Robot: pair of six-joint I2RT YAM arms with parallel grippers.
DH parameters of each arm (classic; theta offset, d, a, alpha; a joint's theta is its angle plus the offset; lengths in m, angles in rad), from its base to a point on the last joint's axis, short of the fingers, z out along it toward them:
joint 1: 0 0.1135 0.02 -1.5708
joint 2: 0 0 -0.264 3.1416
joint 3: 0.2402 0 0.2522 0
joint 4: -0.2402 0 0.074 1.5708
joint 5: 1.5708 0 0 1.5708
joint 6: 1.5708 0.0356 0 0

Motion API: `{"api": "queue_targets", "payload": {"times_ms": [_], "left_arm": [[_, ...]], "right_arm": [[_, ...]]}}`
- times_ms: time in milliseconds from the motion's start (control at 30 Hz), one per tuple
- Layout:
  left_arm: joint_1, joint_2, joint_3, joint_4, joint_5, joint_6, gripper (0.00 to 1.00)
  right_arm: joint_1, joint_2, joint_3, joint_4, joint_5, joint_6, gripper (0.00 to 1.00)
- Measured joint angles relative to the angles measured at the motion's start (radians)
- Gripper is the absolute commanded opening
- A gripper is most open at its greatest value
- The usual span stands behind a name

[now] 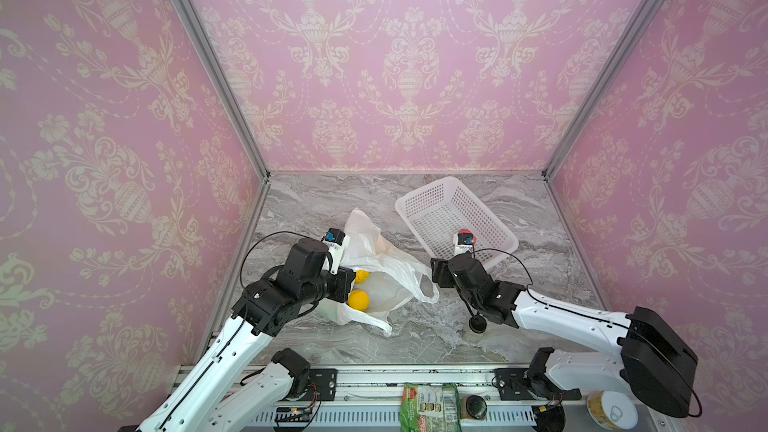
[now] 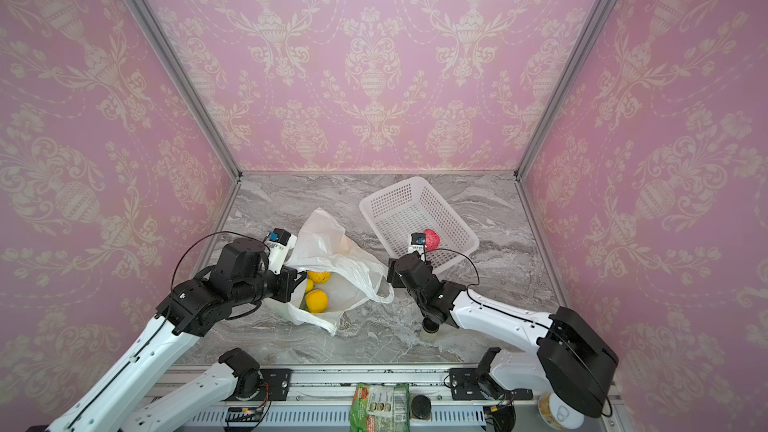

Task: Untie the knot of the plastic bag and take out the fruit
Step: 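Move the empty right gripper back to the bag mouth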

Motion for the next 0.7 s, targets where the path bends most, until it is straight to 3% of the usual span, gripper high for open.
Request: {"api": "queue_targets", "payload": {"times_ms": [67, 200, 367, 500, 700], "left_arm": [[-0.001, 0.002, 0.000, 0.000, 0.000, 0.000, 0.00], [-0.005, 0.008, 0.000, 0.000, -0.001, 0.000, 0.00], [-0.006, 0.015, 0.000, 0.000, -0.004, 0.000, 0.00], [-0.006, 0.012, 0.000, 0.000, -0.007, 0.000, 0.00], [-0.007, 0.013, 0.000, 0.000, -0.011, 0.000, 0.00]], "right_arm": [[0.000, -0.079, -0.013, -0.032, 0.023, -0.008, 0.69], [0.011, -0.309, -0.047, -0.031, 0.016, -0.074, 0.46], [0.121, -0.461, -0.075, 0.060, -0.074, -0.192, 0.37], [0.288, -0.399, -0.089, 0.161, -0.122, -0.298, 0.37], [0.467, -0.087, -0.058, 0.312, -0.146, -0.409, 0.37]]}}
